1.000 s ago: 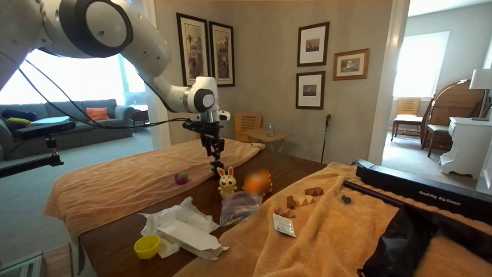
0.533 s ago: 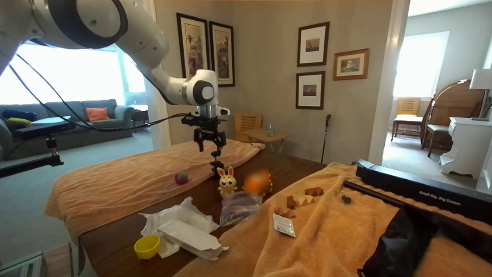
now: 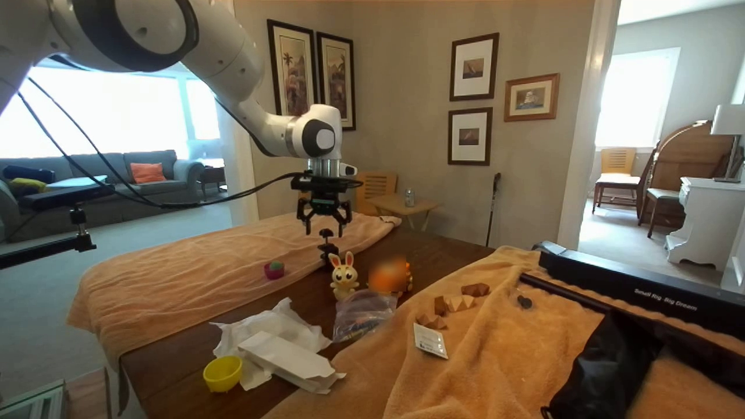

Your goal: Move the black object to the left

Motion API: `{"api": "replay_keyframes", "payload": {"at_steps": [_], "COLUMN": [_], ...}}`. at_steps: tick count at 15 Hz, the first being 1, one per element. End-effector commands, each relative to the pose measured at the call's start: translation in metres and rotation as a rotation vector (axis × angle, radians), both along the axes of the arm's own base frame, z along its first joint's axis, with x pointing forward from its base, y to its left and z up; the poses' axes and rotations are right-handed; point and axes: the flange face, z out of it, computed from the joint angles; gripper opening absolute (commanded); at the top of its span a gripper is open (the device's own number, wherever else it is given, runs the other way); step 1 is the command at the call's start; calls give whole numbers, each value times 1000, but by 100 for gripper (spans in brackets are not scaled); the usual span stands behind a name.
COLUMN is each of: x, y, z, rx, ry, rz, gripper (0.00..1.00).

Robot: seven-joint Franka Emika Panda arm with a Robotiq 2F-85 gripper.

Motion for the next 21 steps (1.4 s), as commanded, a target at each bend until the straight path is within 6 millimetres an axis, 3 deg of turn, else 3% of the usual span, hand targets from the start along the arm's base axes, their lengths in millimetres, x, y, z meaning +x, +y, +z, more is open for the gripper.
{"api": "replay_keyframes", "payload": {"at_steps": [1,13,14,16,21], "x": [12,24,25,25,27], "y": [-1,24,26,29,29], "z": [3,-14,-15,-16,-14], "rx": [43,146,147,148,143], "ry": [-29,-82,-81,-83,-92], "rz": [71,110,114,113,105], "gripper": [100,100,75,68,31]}}
